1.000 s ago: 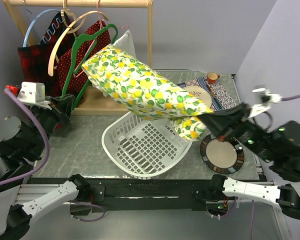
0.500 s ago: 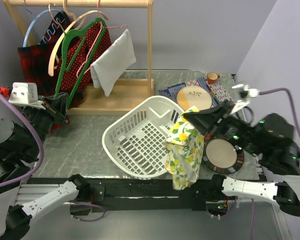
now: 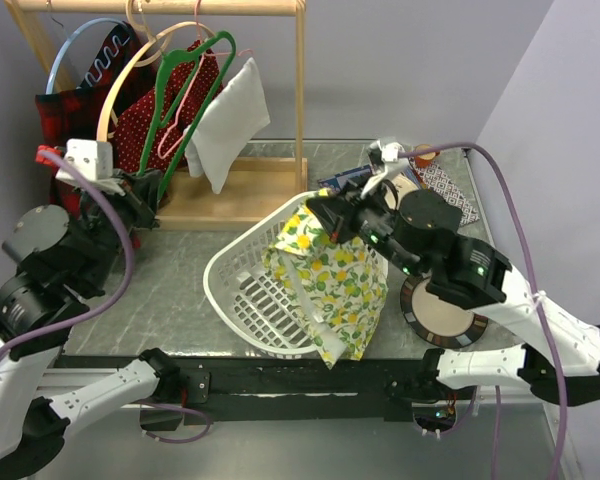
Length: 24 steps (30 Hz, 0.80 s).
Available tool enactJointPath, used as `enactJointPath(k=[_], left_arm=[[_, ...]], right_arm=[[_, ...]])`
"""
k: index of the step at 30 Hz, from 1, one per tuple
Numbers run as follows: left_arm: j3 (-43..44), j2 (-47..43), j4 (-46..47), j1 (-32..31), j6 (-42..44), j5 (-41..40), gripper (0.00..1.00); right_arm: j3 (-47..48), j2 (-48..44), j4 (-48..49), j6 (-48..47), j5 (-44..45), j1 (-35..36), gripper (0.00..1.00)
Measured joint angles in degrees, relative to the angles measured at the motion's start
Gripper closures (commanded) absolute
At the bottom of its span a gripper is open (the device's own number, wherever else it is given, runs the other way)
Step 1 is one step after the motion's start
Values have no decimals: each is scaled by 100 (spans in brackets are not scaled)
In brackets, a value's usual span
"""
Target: Remove the skirt from the hanger
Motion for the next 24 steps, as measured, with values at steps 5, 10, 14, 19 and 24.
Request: enactJointPath(k=[5, 10, 14, 19, 24], left_arm=[[-46, 175, 116, 0, 4, -7, 99], [-216, 199, 243, 0, 9, -20, 99], [-247, 243, 269, 0, 68, -9, 99], [-260, 420, 492, 0, 149, 109, 99], [-199, 951, 651, 4, 258, 146, 99]], right_arm=[[817, 660, 262, -177, 144, -160, 100], [1515, 1231, 525, -267, 203, -522, 100], [1178, 1241, 782, -238, 201, -675, 100], [-1008, 472, 1327, 87, -52, -688, 84], [-2809, 212, 1325, 498, -337, -686, 30]])
